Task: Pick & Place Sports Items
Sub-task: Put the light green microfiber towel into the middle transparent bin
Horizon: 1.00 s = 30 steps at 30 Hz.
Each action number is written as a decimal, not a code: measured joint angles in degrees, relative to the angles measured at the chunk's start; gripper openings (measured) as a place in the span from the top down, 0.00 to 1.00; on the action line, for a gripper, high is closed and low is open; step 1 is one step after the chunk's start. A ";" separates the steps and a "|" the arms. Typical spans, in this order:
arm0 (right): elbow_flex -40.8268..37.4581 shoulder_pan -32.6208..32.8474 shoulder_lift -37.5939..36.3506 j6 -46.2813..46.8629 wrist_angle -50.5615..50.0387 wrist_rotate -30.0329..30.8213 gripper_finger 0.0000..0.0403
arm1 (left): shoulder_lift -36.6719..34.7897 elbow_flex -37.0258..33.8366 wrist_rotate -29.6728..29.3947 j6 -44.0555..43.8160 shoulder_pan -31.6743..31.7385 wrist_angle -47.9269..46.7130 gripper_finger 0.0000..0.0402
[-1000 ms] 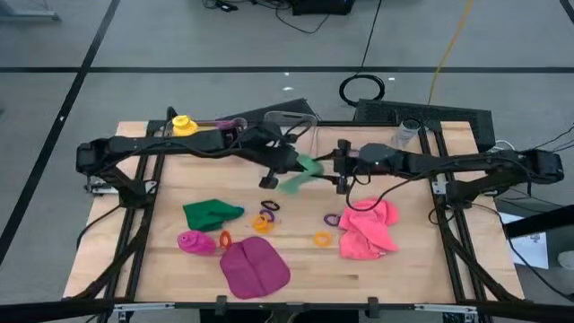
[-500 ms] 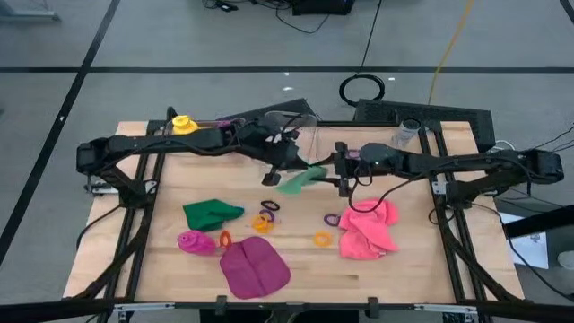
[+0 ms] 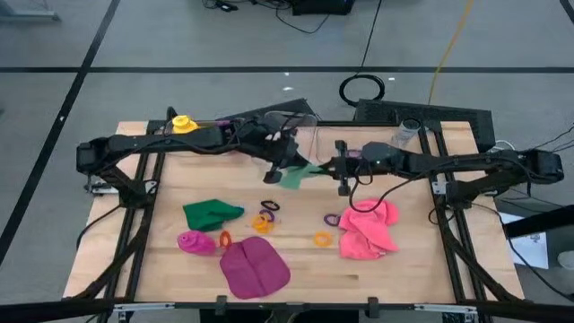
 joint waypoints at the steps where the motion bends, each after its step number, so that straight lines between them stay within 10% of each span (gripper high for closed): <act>1: 0.00 0.00 0.00 -0.02 0.26 0.00 0.98 | 0.00 0.00 -1.03 0.04 0.02 0.21 0.99; 20: 0.00 0.00 0.00 0.84 0.43 4.59 1.00 | -1.16 0.00 -3.77 -0.75 0.09 0.97 0.33; 30: 0.00 0.00 0.00 1.93 1.08 4.76 1.00 | -7.83 0.00 -0.94 -4.57 0.09 -1.27 0.15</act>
